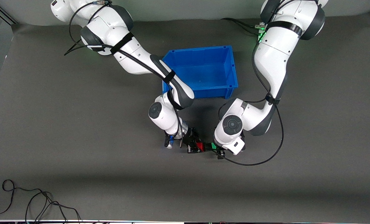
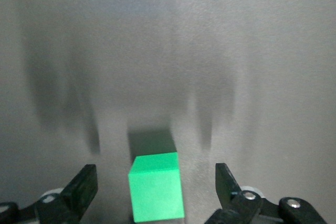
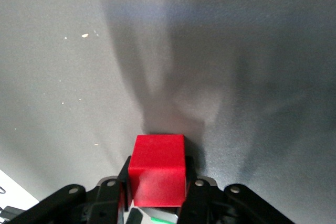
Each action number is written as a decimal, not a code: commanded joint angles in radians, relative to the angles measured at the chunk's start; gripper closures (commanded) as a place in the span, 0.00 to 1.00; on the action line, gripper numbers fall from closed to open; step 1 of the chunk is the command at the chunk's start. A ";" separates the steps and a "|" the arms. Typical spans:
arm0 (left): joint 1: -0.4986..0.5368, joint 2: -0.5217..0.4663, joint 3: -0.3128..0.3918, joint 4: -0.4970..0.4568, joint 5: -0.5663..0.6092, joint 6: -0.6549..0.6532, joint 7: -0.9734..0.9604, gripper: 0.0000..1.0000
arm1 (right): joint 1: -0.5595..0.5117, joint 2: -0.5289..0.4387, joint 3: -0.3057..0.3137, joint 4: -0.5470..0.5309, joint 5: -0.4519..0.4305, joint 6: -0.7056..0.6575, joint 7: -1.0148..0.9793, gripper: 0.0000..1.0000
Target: Attach green and red cubes to black cube
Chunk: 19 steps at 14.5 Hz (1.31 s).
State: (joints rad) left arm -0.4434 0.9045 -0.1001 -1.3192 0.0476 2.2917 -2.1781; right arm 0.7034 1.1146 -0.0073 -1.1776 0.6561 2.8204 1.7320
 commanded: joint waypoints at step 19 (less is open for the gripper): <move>0.389 -0.593 0.017 -0.340 -0.009 -0.434 1.445 0.00 | -0.024 -0.470 -0.379 0.036 -0.030 -0.959 -0.355 0.00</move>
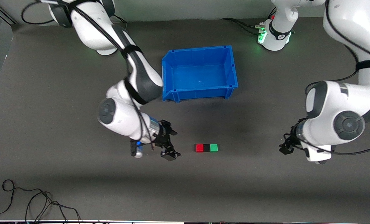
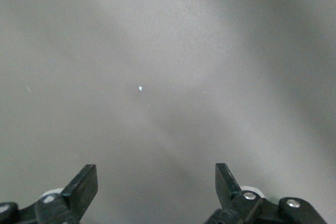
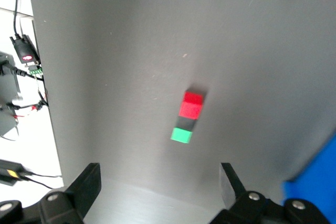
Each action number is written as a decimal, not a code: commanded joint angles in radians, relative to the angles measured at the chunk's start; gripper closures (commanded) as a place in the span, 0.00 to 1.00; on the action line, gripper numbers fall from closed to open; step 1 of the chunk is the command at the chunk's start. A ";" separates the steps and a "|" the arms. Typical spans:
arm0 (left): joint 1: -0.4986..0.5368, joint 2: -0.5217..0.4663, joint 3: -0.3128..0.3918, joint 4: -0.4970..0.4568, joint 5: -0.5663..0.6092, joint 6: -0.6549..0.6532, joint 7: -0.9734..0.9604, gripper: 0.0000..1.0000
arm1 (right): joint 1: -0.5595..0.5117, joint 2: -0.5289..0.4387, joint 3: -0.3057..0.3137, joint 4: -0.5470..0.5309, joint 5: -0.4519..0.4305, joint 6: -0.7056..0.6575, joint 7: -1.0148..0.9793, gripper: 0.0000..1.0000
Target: Attach green and red cubes to black cube
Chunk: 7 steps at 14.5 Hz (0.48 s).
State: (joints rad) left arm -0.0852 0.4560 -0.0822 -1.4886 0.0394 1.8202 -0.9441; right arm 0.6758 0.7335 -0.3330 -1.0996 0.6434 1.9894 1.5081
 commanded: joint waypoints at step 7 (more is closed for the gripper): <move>0.191 -0.345 -0.004 -0.220 -0.019 -0.087 1.005 0.00 | 0.002 -0.258 -0.274 -0.043 -0.192 -0.601 -0.746 0.00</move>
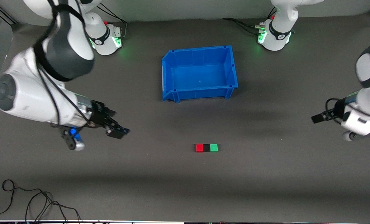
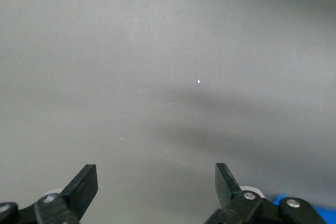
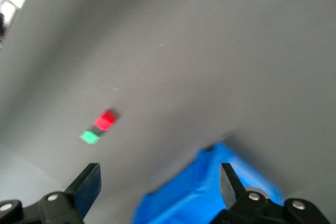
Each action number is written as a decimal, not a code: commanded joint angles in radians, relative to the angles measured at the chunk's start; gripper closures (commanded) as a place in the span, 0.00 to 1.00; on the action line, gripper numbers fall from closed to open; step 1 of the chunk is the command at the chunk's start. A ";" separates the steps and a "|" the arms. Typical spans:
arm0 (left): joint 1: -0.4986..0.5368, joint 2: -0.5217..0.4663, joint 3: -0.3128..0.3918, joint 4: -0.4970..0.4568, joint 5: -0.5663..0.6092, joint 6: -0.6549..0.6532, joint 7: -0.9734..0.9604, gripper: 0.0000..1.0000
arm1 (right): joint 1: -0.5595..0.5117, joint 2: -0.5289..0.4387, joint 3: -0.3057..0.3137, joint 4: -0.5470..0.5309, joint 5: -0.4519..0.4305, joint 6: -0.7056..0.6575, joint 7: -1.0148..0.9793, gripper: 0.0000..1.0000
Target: Attach green and red cubes to black cube
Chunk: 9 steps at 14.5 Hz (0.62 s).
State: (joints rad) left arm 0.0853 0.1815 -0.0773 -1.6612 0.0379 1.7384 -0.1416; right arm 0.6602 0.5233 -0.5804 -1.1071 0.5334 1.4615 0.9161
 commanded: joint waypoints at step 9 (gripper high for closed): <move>0.030 -0.238 -0.010 -0.051 -0.041 -0.034 0.197 0.01 | 0.016 -0.115 -0.213 -0.051 -0.256 -0.225 -0.668 0.00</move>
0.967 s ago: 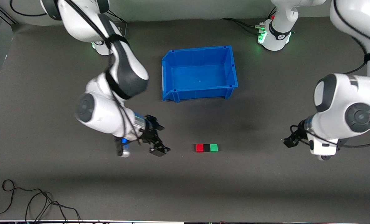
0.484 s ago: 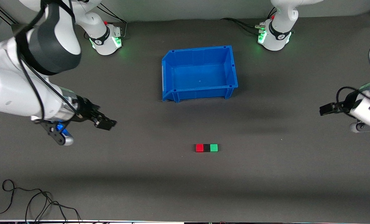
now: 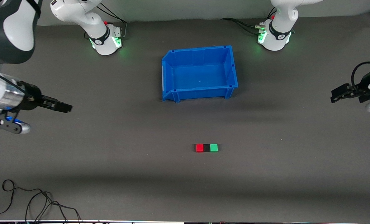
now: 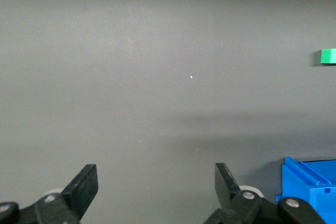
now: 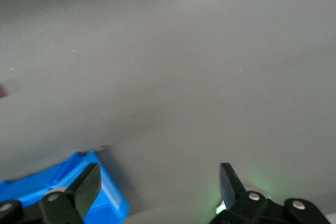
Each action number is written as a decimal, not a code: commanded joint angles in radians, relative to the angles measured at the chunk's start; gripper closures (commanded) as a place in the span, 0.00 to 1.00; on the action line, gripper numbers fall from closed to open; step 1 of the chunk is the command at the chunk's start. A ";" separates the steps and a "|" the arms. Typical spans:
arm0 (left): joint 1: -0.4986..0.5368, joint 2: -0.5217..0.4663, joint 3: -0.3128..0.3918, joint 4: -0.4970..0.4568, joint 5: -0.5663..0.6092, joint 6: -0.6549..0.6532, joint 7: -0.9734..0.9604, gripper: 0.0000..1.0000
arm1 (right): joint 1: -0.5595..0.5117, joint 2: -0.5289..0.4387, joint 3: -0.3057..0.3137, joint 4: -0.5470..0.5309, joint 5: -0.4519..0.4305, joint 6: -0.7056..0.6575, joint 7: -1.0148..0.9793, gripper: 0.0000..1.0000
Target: Attach green and red cubes to black cube
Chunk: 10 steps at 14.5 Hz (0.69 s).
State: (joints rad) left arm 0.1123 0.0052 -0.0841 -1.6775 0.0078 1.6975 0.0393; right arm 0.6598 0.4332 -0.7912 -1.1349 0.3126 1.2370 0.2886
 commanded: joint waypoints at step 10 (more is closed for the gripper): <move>-0.002 -0.041 -0.005 0.007 0.003 -0.021 -0.013 0.00 | -0.170 -0.091 0.172 -0.068 -0.043 0.010 -0.040 0.00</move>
State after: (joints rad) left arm 0.1122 -0.0375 -0.0860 -1.6799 0.0069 1.6966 0.0365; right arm 0.5885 0.4180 -0.7377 -1.1541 0.3021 1.2372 0.2651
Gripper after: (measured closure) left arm 0.000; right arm 0.000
